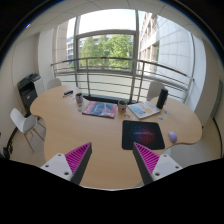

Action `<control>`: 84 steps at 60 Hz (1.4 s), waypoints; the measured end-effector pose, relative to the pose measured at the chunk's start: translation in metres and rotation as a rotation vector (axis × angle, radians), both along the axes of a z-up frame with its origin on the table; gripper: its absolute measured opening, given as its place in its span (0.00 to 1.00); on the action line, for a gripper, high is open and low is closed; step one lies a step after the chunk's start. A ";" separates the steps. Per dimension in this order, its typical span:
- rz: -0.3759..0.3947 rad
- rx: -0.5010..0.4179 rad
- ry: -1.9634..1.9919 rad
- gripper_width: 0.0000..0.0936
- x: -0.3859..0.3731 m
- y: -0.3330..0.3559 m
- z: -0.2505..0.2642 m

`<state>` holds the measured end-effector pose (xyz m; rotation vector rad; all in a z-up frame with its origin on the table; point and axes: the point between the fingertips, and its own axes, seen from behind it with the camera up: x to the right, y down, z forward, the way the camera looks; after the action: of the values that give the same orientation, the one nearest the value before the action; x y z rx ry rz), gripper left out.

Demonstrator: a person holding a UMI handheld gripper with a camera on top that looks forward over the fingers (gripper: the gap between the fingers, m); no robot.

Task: Arrange mouse

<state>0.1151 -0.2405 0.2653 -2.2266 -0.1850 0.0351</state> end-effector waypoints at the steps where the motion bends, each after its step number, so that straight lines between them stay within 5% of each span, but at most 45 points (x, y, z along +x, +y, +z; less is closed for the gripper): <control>1: -0.006 -0.004 -0.001 0.90 0.002 0.000 -0.001; 21: -0.158 -0.132 -0.037 0.90 0.176 0.030 -0.125; 32: -0.242 -0.111 -0.093 0.91 0.313 0.089 -0.195; 46: -0.247 -0.001 -0.120 0.90 0.429 0.199 -0.236; 58: -0.221 -0.014 -0.082 0.90 0.454 0.266 -0.269; 62: -0.209 0.001 -0.065 0.81 0.453 0.278 -0.270; 66: -0.194 0.000 -0.018 0.61 0.451 0.289 -0.274; 84: -0.281 -0.017 -0.056 0.45 0.452 0.280 -0.266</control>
<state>0.5673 0.0395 -0.0008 -2.2522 0.0989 -0.1786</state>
